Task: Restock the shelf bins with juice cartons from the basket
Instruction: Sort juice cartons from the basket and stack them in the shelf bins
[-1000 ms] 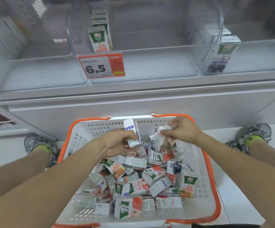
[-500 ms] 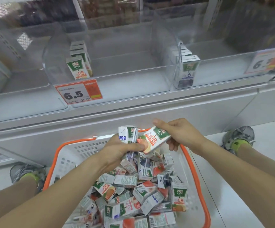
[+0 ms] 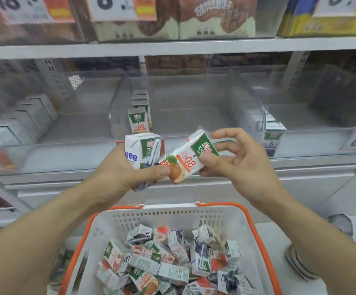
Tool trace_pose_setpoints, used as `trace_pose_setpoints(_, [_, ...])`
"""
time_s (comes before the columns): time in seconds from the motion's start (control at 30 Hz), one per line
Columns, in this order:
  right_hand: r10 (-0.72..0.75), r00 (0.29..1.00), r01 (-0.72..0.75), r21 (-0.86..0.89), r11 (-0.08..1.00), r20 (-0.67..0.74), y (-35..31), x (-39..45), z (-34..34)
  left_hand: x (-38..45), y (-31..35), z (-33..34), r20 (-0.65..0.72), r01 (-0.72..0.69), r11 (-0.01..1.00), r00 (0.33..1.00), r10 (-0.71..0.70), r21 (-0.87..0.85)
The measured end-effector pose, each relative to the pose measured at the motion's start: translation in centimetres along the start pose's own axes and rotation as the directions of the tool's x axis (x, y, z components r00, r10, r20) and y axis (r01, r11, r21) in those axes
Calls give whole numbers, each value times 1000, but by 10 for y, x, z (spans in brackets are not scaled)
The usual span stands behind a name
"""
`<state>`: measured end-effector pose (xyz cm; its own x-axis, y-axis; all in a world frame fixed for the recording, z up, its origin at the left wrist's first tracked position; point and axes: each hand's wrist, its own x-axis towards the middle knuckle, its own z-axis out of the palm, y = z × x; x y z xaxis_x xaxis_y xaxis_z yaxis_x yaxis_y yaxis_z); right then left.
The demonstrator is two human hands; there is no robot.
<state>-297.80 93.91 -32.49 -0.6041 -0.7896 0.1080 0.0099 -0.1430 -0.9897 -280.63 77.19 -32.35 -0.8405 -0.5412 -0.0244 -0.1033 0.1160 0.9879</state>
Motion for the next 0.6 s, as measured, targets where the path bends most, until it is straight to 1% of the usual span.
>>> trace_pose_setpoints(0.03, [-75,997,74,-37,997,-23,-5,10,10,0,1,-8,-9,-34,999,999,34,-27])
trace_pose_setpoints(0.07, [-148,988,143,-88,986,-41,-8,21,20,-1,-1,-16,-37,-49,995,998,46,-90])
trace_pose_setpoints(0.1, [-218,974,208,-137,968,-57,-12,33,30,-2,-4,-24,-78,-35,983,997,22,-178])
trace_pose_setpoints(0.13, [-286,956,269,-189,945,-70,-16,44,39,-3,-8,-32,-110,5,965,993,-35,-264])
trace_pose_setpoints(0.17, [-344,936,316,-254,914,-72,-21,57,47,-3,-12,-40,-112,62,944,988,-103,-325])
trace_pose_setpoints(0.2, [-380,923,340,-337,878,-60,-26,69,56,-3,-17,-47,-94,123,926,981,-167,-357])
trace_pose_setpoints(0.23, [-385,922,333,-432,838,-35,-31,80,64,-4,-19,-52,-63,184,912,973,-222,-365])
trace_pose_setpoints(0.3, [-306,951,268,-624,734,49,-38,104,78,-7,-22,-59,-40,238,918,964,-264,-318])
trace_pose_setpoints(0.37, [-183,973,223,-770,598,140,-35,126,90,-12,-23,-65,-60,216,967,973,-225,-134])
trace_pose_setpoints(0.4, [-124,978,211,-811,546,171,-30,135,94,-15,-23,-66,-60,183,982,981,-185,-36])
trace_pose_setpoints(0.43, [-73,980,196,-835,514,185,-22,143,98,-17,-24,-68,-64,158,987,986,-156,28])
trace_pose_setpoints(0.47, [-35,982,181,-853,490,188,-13,150,102,-18,-25,-70,-66,141,988,988,-138,54])
trace_pose_setpoints(0.53, [0,983,162,-877,452,182,2,161,108,-17,-30,-75,-72,129,989,990,-124,71])
trace_pose_setpoints(0.6, [14,984,154,-886,437,178,10,171,115,-15,-37,-80,-74,132,988,989,-126,84])
